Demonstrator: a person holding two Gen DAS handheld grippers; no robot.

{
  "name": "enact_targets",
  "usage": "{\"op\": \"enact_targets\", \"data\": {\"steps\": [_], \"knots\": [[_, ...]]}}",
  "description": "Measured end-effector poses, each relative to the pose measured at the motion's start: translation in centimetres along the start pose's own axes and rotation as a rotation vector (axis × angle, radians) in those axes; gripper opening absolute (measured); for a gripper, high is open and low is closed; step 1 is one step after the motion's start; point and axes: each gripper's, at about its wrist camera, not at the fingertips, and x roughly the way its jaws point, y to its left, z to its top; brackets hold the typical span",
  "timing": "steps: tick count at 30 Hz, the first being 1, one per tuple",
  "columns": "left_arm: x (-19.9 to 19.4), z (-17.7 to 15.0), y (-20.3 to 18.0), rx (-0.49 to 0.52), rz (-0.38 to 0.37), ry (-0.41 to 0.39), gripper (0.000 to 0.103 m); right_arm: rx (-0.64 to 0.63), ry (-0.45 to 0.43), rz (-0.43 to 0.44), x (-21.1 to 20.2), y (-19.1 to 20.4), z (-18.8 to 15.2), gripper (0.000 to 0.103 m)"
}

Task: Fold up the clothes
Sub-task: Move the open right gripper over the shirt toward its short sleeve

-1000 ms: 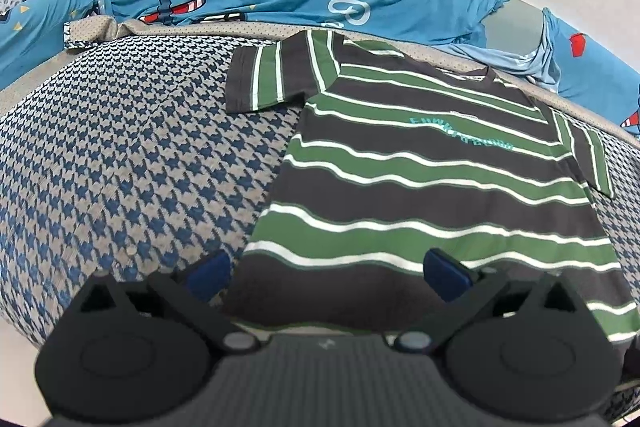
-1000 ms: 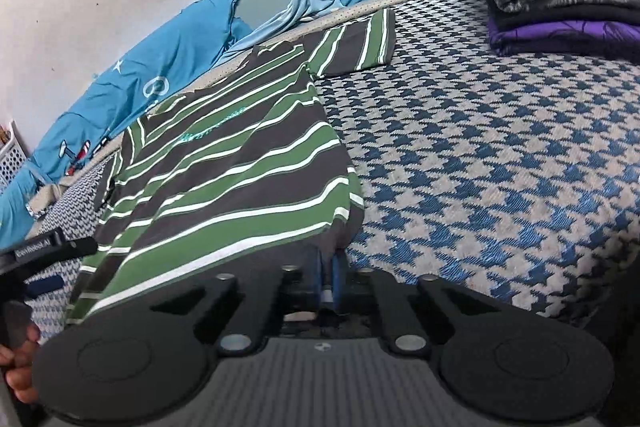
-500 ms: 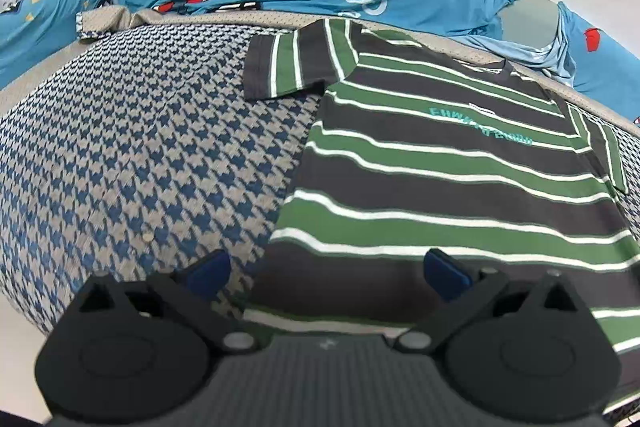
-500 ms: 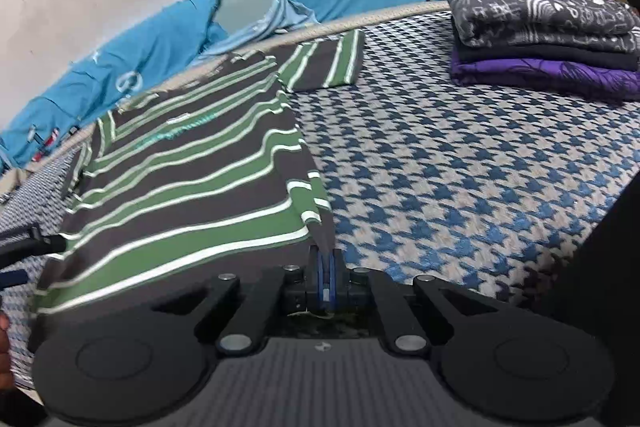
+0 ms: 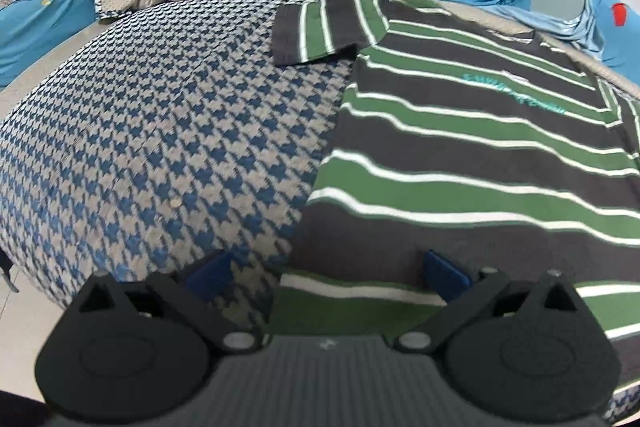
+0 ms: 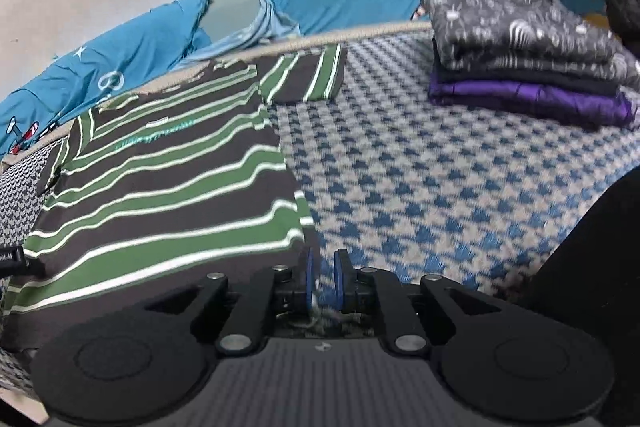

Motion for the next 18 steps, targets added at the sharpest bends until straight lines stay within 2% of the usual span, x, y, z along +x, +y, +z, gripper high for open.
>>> {"op": "enact_targets", "data": {"steps": [4,7,13,18], "knots": [[0.0,-0.1,0.4,-0.016,0.002,0.006,0.103,-0.005,-0.043,0.020,-0.4,0.4,0.3,0.012],[-0.3,0.0,0.6,-0.030,0.004,-0.009,0.103,-0.027,-0.059,0.060,-0.5,1.1,0.4,0.017],[-1.6,0.5,0.7,-0.049,-0.013,-0.095,0.103,-0.092,0.002,0.199,0.5,3.3,-0.4,0.022],[-2.3,0.6,-0.8,0.004,-0.038,-0.144,0.103,-0.128,0.021,0.233,1.1,5.1,-1.0,0.025]]}}
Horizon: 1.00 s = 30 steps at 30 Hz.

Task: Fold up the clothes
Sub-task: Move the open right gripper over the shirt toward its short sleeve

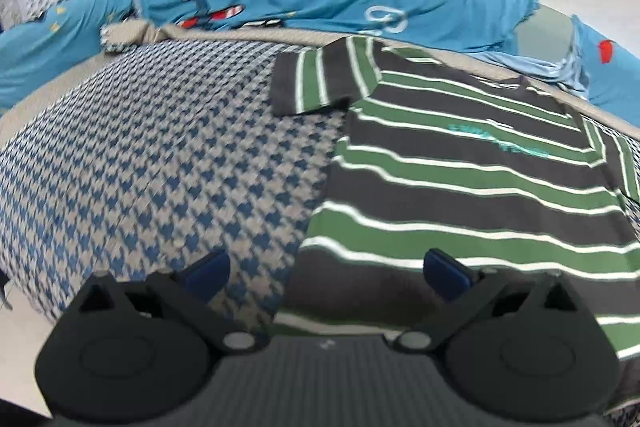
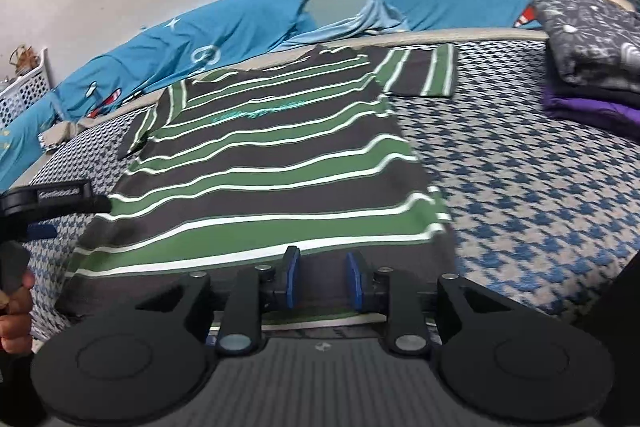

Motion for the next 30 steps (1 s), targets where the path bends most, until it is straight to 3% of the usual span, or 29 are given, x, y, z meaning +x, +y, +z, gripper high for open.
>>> {"op": "enact_targets", "data": {"steps": [8,14,30], "knots": [[0.5,-0.3,-3.9,0.117,-0.062,0.004,0.103,-0.040,0.016,-0.031,1.5,1.1,-0.5,0.029],[2.1,-1.6,-6.0,0.178,-0.080,0.085,0.103,-0.038,0.042,-0.036,2.2,0.5,-1.0,0.032],[2.0,-2.8,-5.0,0.185,-0.089,0.108,0.103,-0.062,0.056,-0.033,2.3,0.4,-1.4,0.034]]}}
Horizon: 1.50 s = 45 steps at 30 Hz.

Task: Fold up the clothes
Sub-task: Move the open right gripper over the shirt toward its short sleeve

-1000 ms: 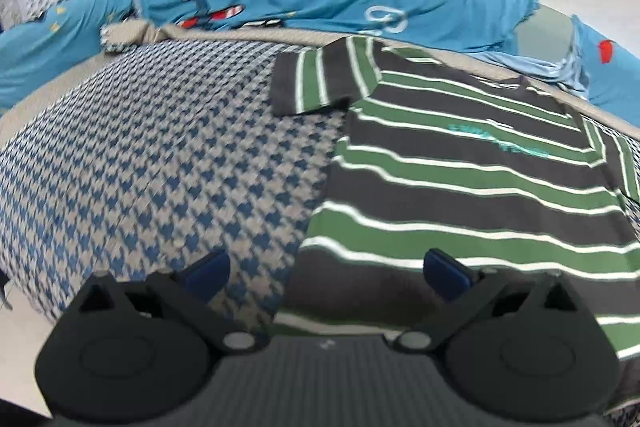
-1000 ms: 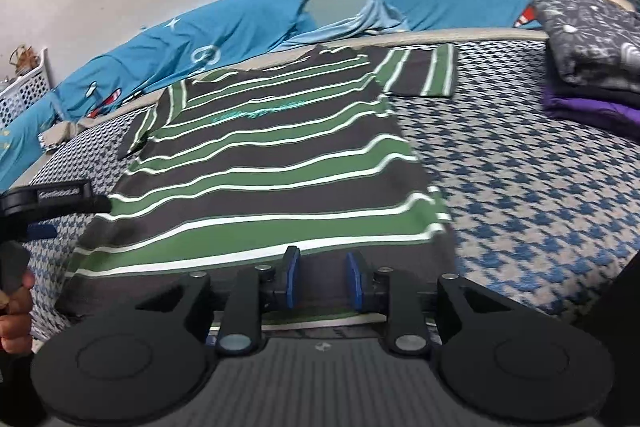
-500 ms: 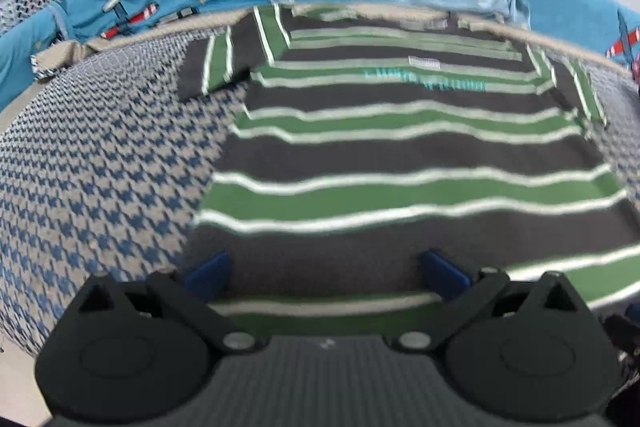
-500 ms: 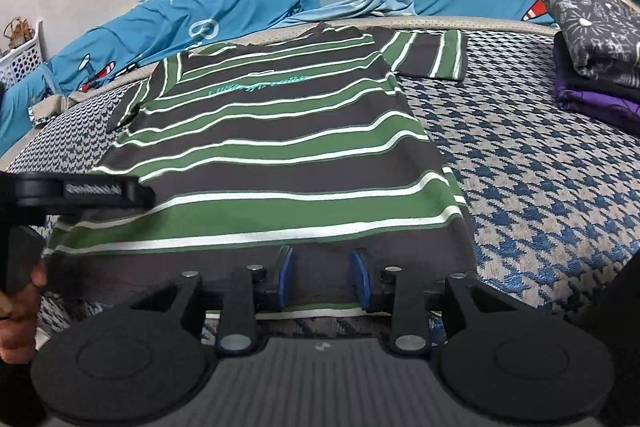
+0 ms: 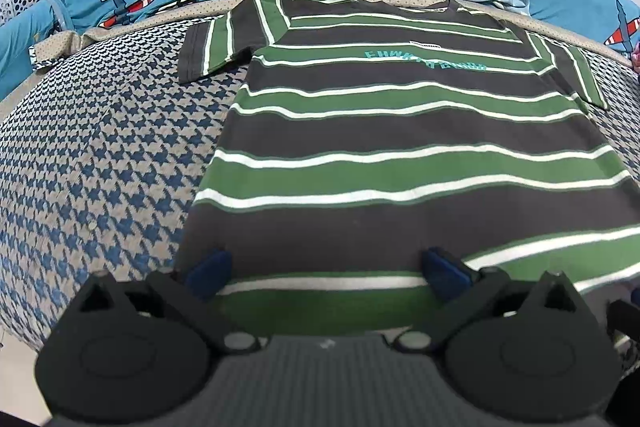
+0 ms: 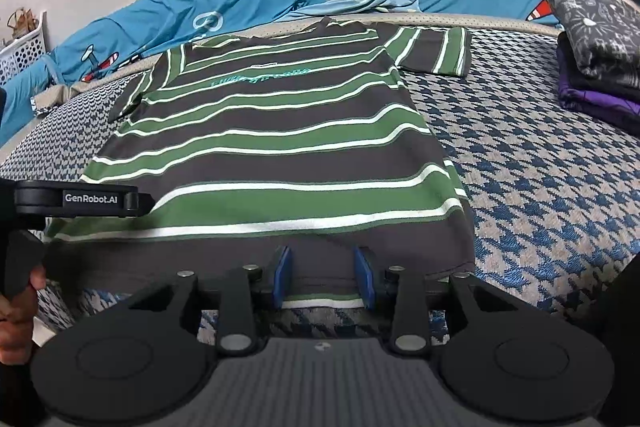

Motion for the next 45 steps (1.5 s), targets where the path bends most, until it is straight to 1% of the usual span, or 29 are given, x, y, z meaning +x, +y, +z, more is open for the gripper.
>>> {"op": "enact_targets", "data": {"steps": [20,30,33,36,39,41,45], "knots": [[-0.8,-0.9,0.8,-0.006,-0.013,0.013,0.103,0.009,0.010,0.013,-0.3,-0.3,-0.3,0.034],[-1.4,-1.6,0.9,-0.007,-0.022,0.020,0.103,0.016,0.038,0.013,-1.0,-0.5,-0.1,0.035],[-1.6,-1.7,0.9,-0.008,-0.022,0.024,0.103,0.053,0.053,0.030,-1.2,-0.9,0.3,0.036],[-1.7,-1.7,0.9,-0.012,-0.021,0.027,0.103,0.061,0.071,0.032,-1.1,-1.3,1.0,0.036],[-1.8,-1.6,0.9,-0.025,-0.022,0.023,0.103,0.044,0.064,0.029,-1.2,-1.4,2.0,0.038],[-1.9,-1.5,0.8,-0.023,-0.020,0.016,0.103,0.027,0.055,0.037,-1.3,-1.6,2.7,0.041],[-2.3,-1.1,0.7,-0.037,-0.028,-0.014,0.103,0.030,0.054,0.043,-1.2,-2.6,4.0,0.042]]}}
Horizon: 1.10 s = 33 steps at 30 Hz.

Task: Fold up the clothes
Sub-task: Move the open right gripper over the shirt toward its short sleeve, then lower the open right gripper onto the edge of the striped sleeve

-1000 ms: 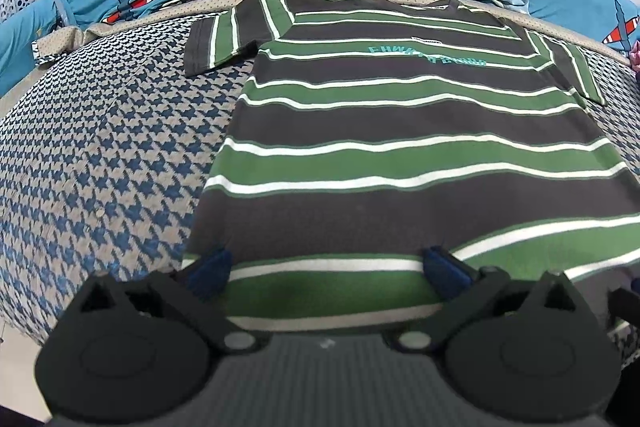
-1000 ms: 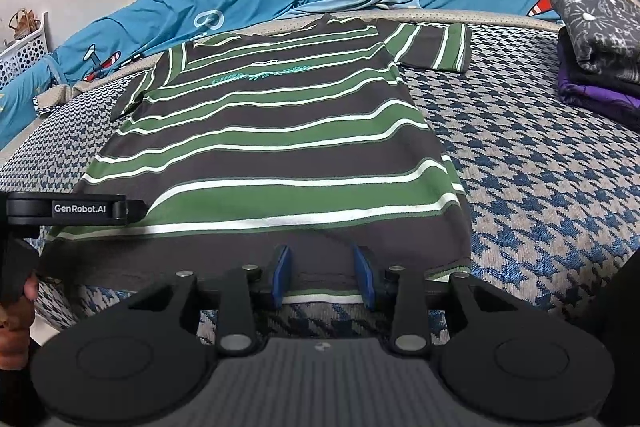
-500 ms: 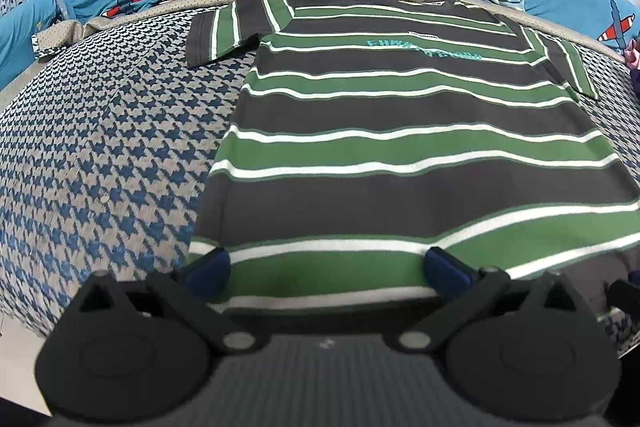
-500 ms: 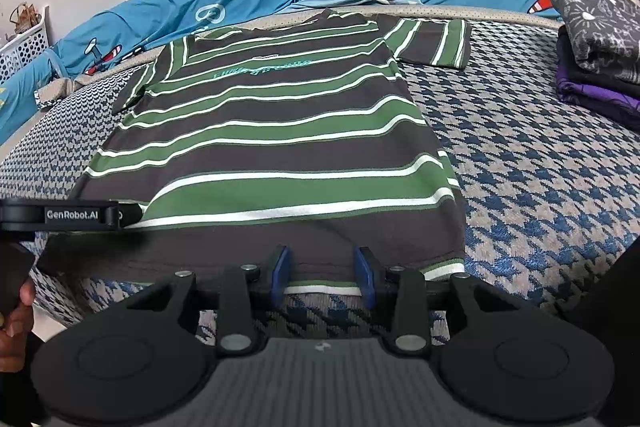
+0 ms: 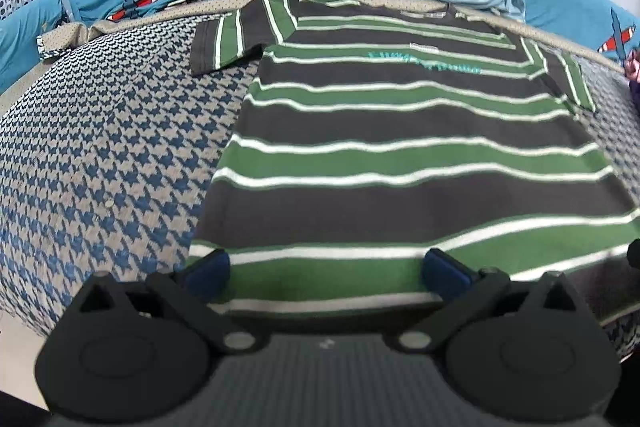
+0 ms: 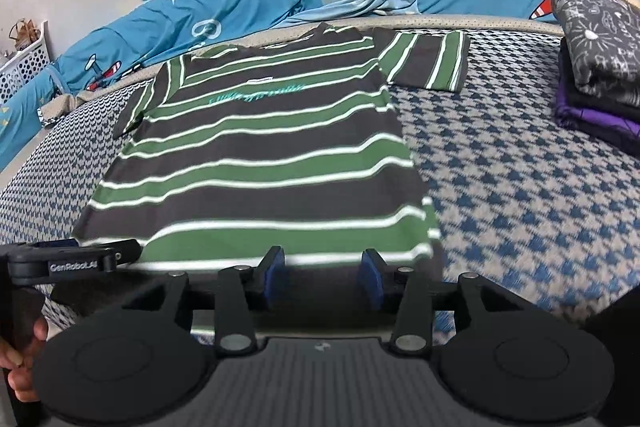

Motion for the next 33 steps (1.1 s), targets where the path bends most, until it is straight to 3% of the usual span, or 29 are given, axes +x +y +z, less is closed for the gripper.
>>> {"op": "enact_targets", "data": {"steps": [8,16,19,28,33], "knots": [[-0.1,0.8,-0.8,-0.016,-0.007,-0.044,0.103,-0.003,0.005,0.028,0.0,-2.5,3.3,0.047],[0.5,1.1,-2.0,-0.004,-0.026,-0.045,0.103,-0.024,0.016,-0.002,1.1,-5.8,6.8,0.050],[0.8,1.2,-2.6,-0.004,-0.041,-0.042,0.103,-0.043,0.015,-0.012,1.4,-7.0,7.8,0.056],[1.5,1.7,-3.8,0.001,-0.052,-0.047,0.103,0.090,0.027,-0.016,2.9,-11.2,8.1,0.058],[1.9,2.1,-4.0,-0.006,-0.055,-0.043,0.103,0.100,0.028,-0.017,3.3,-11.8,7.9,0.058]]}}
